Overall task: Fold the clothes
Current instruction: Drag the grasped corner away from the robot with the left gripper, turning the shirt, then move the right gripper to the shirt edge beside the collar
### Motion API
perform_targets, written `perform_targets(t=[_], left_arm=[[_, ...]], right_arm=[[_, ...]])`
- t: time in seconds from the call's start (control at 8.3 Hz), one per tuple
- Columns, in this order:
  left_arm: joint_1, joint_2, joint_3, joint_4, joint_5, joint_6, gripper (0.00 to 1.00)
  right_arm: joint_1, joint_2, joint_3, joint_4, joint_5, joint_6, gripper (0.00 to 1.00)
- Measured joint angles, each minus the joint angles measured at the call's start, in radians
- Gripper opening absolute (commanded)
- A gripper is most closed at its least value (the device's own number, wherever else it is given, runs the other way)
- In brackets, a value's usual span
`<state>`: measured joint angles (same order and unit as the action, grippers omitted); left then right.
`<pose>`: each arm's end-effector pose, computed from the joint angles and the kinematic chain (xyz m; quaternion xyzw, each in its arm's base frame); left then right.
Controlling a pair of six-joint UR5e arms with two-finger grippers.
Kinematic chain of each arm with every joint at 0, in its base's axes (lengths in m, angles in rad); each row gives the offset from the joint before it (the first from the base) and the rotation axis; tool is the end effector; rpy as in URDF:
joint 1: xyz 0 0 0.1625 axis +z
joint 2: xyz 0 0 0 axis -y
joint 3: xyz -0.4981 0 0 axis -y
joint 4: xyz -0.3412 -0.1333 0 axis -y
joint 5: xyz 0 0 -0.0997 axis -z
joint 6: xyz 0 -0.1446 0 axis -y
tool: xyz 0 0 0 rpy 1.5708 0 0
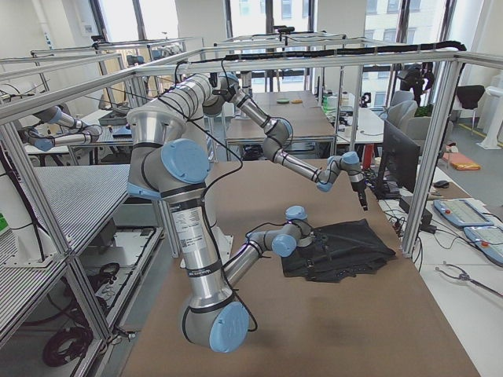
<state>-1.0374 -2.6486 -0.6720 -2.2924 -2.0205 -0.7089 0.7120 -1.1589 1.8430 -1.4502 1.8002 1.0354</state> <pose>0.4165 -0.8440 0.3402 0.2282 0.4102 0.0198 0.8828 -0.4147 -0.4905 0.4291 0.1417 -0.3773 0.0360 0.9145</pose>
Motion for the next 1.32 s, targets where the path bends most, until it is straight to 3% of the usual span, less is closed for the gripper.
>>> perform_targets(t=[0.24,0.48,0.96,1.32], left_arm=[[-0.022,0.1,-0.122,0.001,-0.06,0.008,1.0],[-0.022,0.165,-0.202,0.001,-0.068,0.009,1.0],[-0.009,0.184,-0.223,-0.003,-0.066,0.001,1.0],[-0.007,0.185,-0.224,-0.003,-0.066,-0.001,1.0]], right_arm=[[-0.016,0.016,-0.011,0.0,-0.003,0.088,0.94],[-0.052,0.073,-0.067,0.019,-0.018,0.298,0.93],[-0.139,0.141,-0.253,0.262,-0.159,0.58,0.9],[-0.148,0.123,-0.277,0.303,-0.176,0.613,0.9]])
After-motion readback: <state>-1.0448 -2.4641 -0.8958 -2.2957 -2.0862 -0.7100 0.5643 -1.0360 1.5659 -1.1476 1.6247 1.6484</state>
